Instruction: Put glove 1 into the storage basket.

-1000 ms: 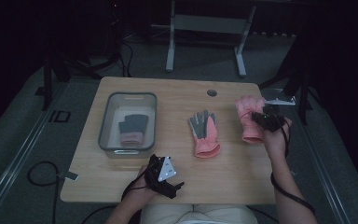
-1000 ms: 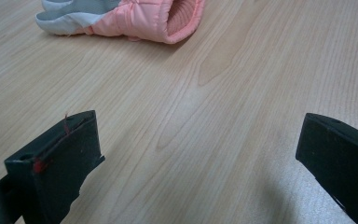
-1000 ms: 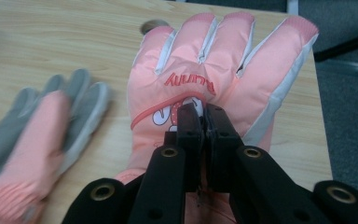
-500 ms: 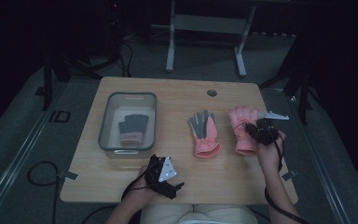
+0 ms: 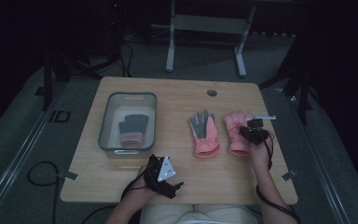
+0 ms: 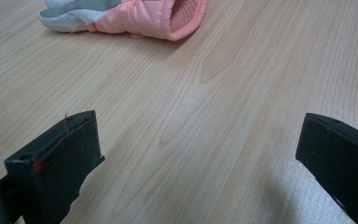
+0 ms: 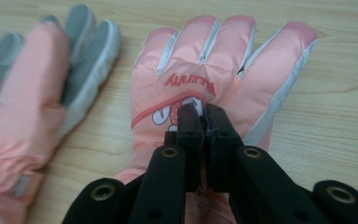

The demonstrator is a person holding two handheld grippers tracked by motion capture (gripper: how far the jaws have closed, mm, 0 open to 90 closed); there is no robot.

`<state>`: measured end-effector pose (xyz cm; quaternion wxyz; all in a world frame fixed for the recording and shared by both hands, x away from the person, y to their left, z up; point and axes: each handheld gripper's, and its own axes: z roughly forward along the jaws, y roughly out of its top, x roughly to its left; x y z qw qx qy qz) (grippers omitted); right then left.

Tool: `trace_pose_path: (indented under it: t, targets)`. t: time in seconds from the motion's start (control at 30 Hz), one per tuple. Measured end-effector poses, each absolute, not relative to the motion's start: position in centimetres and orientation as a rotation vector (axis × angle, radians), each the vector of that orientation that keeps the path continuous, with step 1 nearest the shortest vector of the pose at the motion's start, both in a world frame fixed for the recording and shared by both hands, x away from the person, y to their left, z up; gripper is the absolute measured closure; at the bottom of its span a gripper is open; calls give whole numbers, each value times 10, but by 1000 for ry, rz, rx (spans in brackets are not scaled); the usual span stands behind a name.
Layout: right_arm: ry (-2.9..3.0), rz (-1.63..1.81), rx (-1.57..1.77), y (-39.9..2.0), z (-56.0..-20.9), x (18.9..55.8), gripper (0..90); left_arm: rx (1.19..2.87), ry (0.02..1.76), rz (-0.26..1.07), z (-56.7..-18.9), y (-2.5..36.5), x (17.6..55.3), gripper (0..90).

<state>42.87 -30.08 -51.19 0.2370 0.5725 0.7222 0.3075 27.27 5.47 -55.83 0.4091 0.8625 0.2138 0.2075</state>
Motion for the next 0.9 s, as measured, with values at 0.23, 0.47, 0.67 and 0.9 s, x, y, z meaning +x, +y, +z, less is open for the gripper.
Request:
trace_pose_path:
  t: [0.23,0.47,0.67,0.9]
  targets:
    - [2000,824,1548,-298,-523,434,817,2173,535,524,-559,54,273,0]
    - [2034,849,1496,-300,-509,430,697,2180,533,523,-559,55,273,0]
    - [2131,831,1349,-302,-501,430,662,2184,526,524,-559,54,273,0]
    - [2189,825,1333,-307,-512,432,607,2188,532,522,-559,54,274,0]
